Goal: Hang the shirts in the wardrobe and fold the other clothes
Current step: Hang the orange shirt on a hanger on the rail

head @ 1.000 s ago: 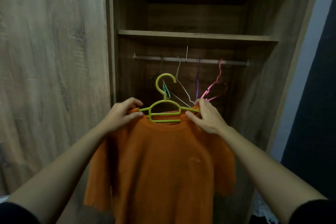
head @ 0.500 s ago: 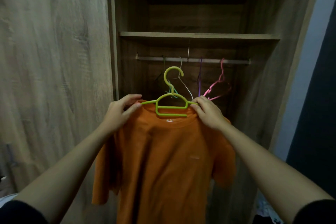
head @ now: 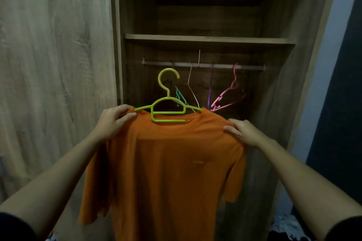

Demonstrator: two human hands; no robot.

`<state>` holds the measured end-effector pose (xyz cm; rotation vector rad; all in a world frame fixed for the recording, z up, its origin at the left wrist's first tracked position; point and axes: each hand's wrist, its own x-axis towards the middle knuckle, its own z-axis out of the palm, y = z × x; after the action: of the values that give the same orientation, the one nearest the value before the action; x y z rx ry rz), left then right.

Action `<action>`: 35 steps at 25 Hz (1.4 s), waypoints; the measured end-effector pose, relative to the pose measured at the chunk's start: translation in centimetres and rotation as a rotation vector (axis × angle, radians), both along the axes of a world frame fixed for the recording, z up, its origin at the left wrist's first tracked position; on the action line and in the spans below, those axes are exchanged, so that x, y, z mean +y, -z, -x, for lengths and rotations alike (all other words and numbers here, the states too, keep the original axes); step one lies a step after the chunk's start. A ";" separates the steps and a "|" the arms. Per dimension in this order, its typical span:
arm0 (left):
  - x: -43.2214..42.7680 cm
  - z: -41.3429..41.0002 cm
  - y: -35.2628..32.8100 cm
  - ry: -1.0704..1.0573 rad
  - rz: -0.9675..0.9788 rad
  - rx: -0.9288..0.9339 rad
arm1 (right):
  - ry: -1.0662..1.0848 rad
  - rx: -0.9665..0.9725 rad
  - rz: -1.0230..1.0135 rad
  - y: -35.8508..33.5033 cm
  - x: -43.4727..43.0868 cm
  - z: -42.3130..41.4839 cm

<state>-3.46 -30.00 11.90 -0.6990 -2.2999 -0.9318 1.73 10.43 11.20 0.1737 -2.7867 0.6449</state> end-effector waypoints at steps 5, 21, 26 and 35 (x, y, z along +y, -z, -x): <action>0.0 -0.1 0.4 0.013 -0.028 -0.014 | 0.082 0.226 -0.130 -0.6 -0.3 -0.3; -0.4 1.4 1.8 0.096 0.196 -0.319 | -0.090 0.340 -0.008 -2.2 -4.5 2.1; -2.7 2.4 3.6 0.015 0.301 -0.463 | -0.058 0.319 -0.036 -2.5 -3.2 2.8; -3.2 1.0 -2.2 0.386 0.004 -0.739 | -0.233 0.305 -0.063 -2.1 -6.1 5.3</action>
<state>-4.48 -33.25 14.08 -0.9355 -2.8431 -1.5709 -3.52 4.35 13.28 0.5665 -2.5118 0.5310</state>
